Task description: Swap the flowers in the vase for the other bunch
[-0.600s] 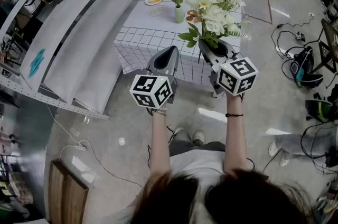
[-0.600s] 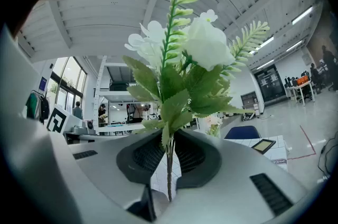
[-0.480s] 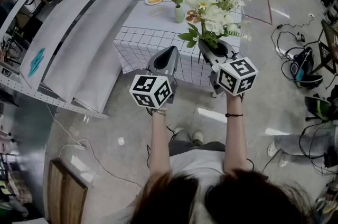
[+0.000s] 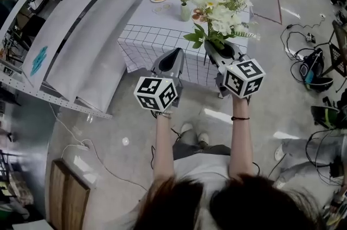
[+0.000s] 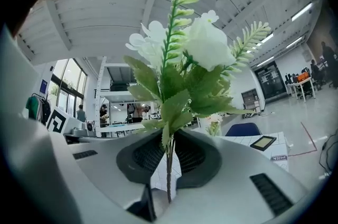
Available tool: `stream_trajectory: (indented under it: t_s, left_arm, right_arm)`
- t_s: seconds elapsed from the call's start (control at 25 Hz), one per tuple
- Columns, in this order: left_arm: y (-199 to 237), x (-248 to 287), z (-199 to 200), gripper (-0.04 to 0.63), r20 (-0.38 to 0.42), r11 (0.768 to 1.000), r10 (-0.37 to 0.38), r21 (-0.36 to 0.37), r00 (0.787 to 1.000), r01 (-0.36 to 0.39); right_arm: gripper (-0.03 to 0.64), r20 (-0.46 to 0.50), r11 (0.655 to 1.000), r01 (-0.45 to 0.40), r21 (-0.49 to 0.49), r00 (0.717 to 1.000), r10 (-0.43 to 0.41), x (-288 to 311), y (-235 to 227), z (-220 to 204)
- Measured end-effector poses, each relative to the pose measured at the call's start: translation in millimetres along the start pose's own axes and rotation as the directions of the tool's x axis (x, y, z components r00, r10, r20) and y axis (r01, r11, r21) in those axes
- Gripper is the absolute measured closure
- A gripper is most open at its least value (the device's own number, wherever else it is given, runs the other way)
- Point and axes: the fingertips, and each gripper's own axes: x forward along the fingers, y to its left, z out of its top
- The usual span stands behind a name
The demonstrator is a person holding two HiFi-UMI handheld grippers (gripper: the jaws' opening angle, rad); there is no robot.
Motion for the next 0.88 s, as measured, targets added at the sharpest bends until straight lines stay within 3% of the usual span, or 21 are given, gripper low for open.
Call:
stream_trajectory:
  t_s: [0.64, 0.88]
  left_arm:
    - [22.9, 9.7, -6.9, 0.581, -0.024, 0.999, 0.039, -0.026, 0.999, -0.039]
    - [46.7, 33.5, -5.8, 0.581, -0.033, 0.999, 0.009, -0.032, 0.999, -0.010]
  right_arm:
    - [0.563, 0.004, 0.999, 0.017, 0.048, 1.000, -0.017, 13.1, -15.8, -7.9]
    - [0.563, 0.001, 0.997, 0.047, 0.056, 0.999, -0.047, 36.8, -35.0, -10.1]
